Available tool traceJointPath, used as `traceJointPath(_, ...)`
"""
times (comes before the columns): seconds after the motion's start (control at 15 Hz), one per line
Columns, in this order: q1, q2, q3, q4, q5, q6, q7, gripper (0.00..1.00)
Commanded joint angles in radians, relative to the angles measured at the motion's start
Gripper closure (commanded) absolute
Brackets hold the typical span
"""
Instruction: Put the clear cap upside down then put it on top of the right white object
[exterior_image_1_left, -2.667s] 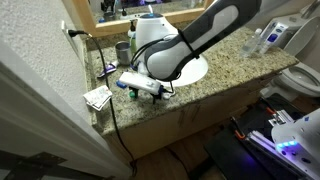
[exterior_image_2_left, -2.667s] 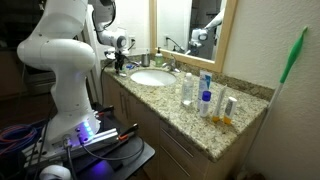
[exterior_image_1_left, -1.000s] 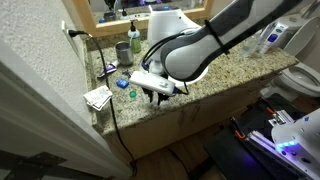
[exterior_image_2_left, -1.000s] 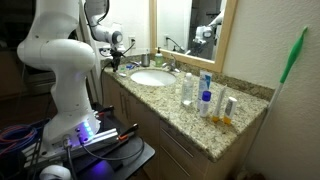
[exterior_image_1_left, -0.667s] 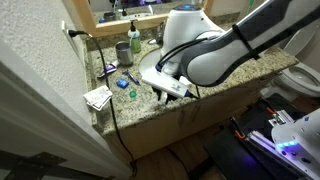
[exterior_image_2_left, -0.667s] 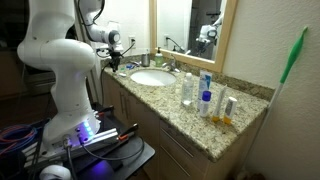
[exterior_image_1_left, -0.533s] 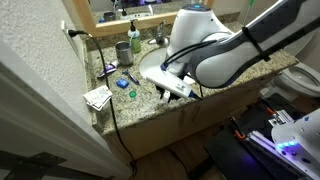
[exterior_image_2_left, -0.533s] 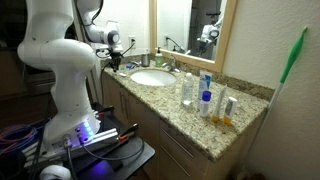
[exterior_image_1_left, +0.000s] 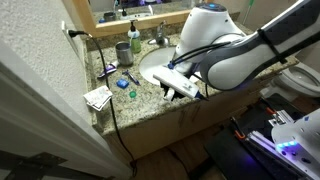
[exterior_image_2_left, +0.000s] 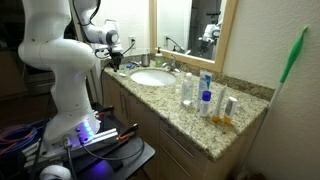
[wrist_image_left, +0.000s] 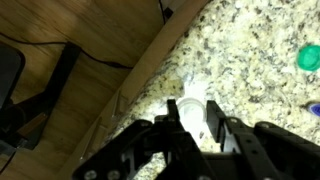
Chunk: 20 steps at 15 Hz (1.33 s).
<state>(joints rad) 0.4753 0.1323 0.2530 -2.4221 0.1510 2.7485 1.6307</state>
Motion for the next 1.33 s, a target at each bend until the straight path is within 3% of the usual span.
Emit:
traceJointPath(0.0,-0.054,-0.023,0.008,-0.003,0.024,-0.019,0.029,0.92)
traceJointPath(0.33,-0.094,-0.007,0.015,0.004,0.061,-0.017,0.042,0.92)
traceJointPath(0.4,-0.089,-0.006,0.011,0.002,0.025,-0.003,0.041,0.67)
traceJointPath(0.53,-0.091,-0.005,0.011,0.002,0.036,-0.003,0.041,0.67)
traceJointPath(0.6,-0.091,-0.005,0.011,0.002,0.036,-0.003,0.042,0.92)
traceJointPath(1.27,-0.097,0.051,0.004,0.008,0.042,0.039,0.041,0.92)
